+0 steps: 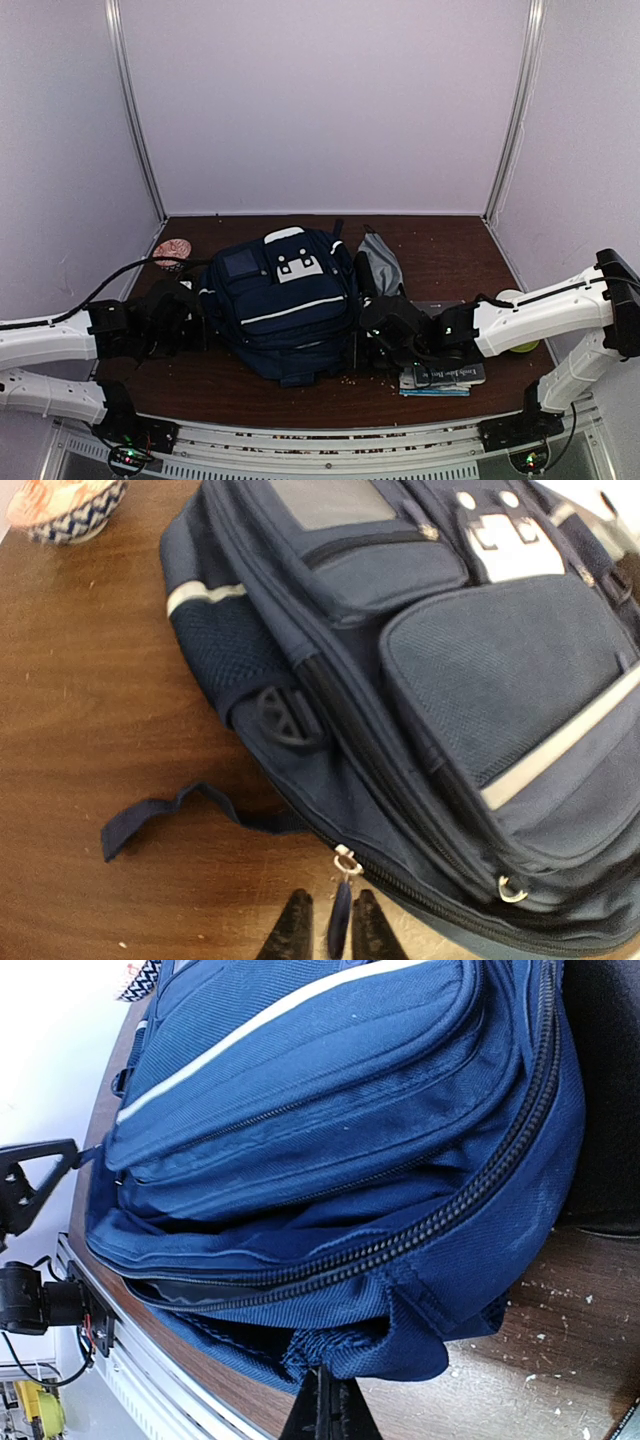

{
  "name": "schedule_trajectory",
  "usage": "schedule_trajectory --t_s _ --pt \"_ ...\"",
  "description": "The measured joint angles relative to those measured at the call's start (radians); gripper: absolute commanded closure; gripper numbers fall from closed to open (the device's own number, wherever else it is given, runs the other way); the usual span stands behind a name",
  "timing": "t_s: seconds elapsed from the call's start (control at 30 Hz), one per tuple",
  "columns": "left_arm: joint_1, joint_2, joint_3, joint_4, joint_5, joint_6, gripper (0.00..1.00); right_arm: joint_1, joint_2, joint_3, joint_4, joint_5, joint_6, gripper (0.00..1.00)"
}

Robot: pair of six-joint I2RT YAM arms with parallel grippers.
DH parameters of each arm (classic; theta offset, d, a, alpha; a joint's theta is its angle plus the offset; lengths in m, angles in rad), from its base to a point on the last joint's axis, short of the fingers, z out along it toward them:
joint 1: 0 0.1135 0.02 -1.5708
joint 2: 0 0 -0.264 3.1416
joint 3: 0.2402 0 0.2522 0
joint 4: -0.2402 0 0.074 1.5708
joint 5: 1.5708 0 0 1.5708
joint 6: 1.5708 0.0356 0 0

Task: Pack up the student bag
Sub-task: Unzip the student bag at the center of the board.

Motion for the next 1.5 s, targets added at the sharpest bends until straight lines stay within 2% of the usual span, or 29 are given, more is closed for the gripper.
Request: schedule_trajectory --t_s 0.03,0.13,0.17,0.2,0.23,0.4,0.53,0.77,0.93,1.07,1.23,1.5 --pt "0.003 -0.021 0.0 -0.003 0.013 0.016 0.31 0.0 0.0 0.0 -0.003 -0.001 -0.003 1.0" --pt "0.003 -0.101 0.005 -0.022 0.051 0.065 0.16 -0.001 0.0 0.0 -0.011 -0.004 -0.014 1.0" --pt "0.0 -0.125 0.008 -0.031 0.058 0.074 0.06 -0.001 0.0 0.0 -0.012 -0.005 -0.018 1.0" --pt "-0.005 -0.151 0.017 -0.049 0.069 0.087 0.03 -0.001 0.0 0.0 -0.012 -0.007 -0.021 0.96" --pt "-0.01 -0.174 0.026 -0.064 0.078 0.1 0.02 -0.001 0.0 0.0 -0.012 -0.008 -0.023 0.92" --pt "-0.037 -0.245 0.072 -0.127 0.114 0.142 0.02 -0.002 0.0 0.001 -0.019 -0.011 -0.036 0.54" --pt "-0.107 -0.205 0.14 -0.15 0.123 0.204 0.04 -0.002 -0.005 0.011 -0.053 -0.016 -0.055 0.39" --pt "-0.233 0.137 0.352 -0.132 0.128 0.359 0.05 -0.005 -0.166 0.071 -0.203 0.024 -0.105 0.36" --pt "-0.245 0.352 0.439 -0.098 0.17 0.47 0.05 -0.047 -0.367 0.063 -0.302 0.15 -0.146 0.36" --pt "-0.245 0.513 0.54 -0.079 0.211 0.543 0.05 -0.123 -0.47 -0.022 -0.301 0.197 -0.16 0.37" --pt "-0.245 0.659 0.649 -0.065 0.248 0.614 0.05 -0.145 -0.489 -0.114 -0.28 0.2 -0.17 0.39" --pt "-0.238 0.774 0.722 -0.066 0.249 0.684 0.07 -0.145 -0.489 -0.119 -0.225 0.195 -0.179 0.39"
